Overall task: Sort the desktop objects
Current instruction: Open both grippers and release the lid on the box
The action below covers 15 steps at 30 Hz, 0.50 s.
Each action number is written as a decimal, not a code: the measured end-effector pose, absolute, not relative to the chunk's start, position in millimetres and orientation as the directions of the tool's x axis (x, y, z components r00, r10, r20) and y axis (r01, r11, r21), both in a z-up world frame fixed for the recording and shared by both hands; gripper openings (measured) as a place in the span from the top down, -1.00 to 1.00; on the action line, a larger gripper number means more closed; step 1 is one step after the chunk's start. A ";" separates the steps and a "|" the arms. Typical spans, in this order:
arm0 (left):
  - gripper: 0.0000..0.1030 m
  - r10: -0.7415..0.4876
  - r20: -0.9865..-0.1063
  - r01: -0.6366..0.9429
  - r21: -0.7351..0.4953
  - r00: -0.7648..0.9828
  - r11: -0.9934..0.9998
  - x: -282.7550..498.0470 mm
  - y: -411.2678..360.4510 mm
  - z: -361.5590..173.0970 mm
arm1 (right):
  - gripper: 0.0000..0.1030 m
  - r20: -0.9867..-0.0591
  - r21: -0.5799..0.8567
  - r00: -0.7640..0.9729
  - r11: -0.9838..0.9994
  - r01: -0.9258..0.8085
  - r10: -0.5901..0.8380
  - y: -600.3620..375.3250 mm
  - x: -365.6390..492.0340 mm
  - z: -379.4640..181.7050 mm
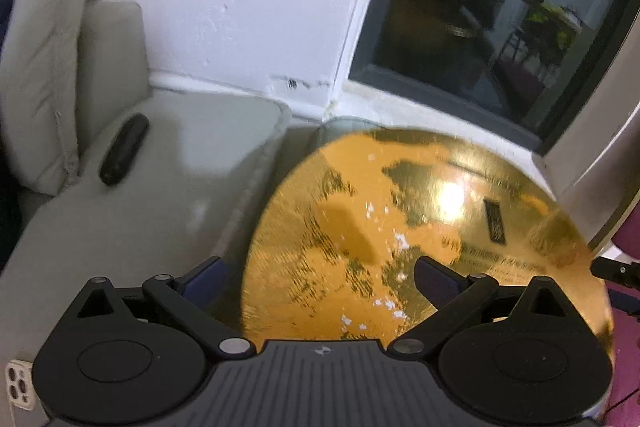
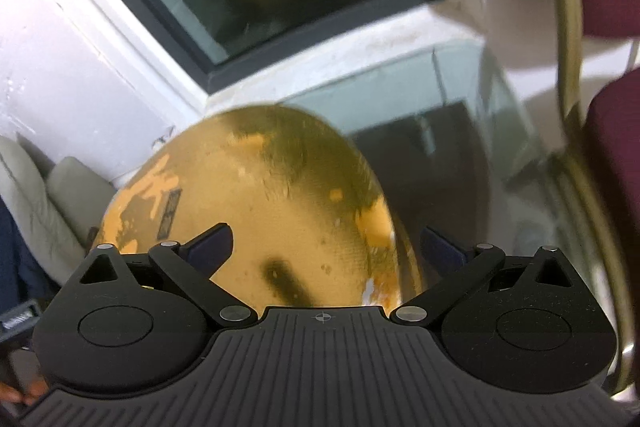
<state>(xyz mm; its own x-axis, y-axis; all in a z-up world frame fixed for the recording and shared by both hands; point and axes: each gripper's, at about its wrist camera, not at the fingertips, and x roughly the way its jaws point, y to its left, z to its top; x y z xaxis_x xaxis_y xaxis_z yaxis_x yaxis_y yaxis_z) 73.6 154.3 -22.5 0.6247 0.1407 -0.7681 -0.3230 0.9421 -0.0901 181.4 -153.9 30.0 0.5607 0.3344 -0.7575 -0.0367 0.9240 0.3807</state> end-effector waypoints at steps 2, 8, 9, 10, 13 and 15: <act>-0.95 0.157 -0.771 -0.331 -0.074 0.618 0.941 67.5 154.2 -14.6 | -0.99 -0.759 0.349 0.573 0.936 -0.041 0.308 -154.5 174.2 46.4; -0.97 0.221 -0.778 -0.346 0.005 0.588 0.938 50.1 146.5 -0.7 | -1.00 -0.752 0.319 0.583 0.944 -0.089 0.309 -154.8 130.1 89.9; -0.97 0.238 -0.780 -0.345 0.030 0.579 0.938 47.6 142.1 -2.6 | -0.99 -0.760 0.306 0.576 0.948 -0.091 0.301 -153.8 121.5 94.2; -0.97 0.256 -0.780 -0.344 0.055 0.571 0.937 45.1 137.8 -4.4 | -0.99 -0.769 0.285 0.573 0.954 -0.091 0.284 -152.6 112.8 97.5; -0.97 0.308 -0.779 -0.339 0.131 0.546 0.932 37.6 124.6 -9.9 | -0.57 -0.774 0.155 0.601 0.980 -0.121 0.197 -144.3 83.8 100.9; -0.97 0.343 -0.775 -0.334 0.181 0.530 0.925 32.6 115.8 -13.5 | -0.09 -0.786 0.106 0.593 0.982 -0.154 0.178 -135.8 71.1 96.5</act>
<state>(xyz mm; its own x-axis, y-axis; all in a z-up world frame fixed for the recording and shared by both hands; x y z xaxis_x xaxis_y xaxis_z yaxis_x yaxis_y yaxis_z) 32.6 115.8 -13.5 0.5300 0.3432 -0.7754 -0.3338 0.9250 0.1813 71.1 -135.8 96.5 0.5926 0.1778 -0.7856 -0.1540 0.9824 0.1061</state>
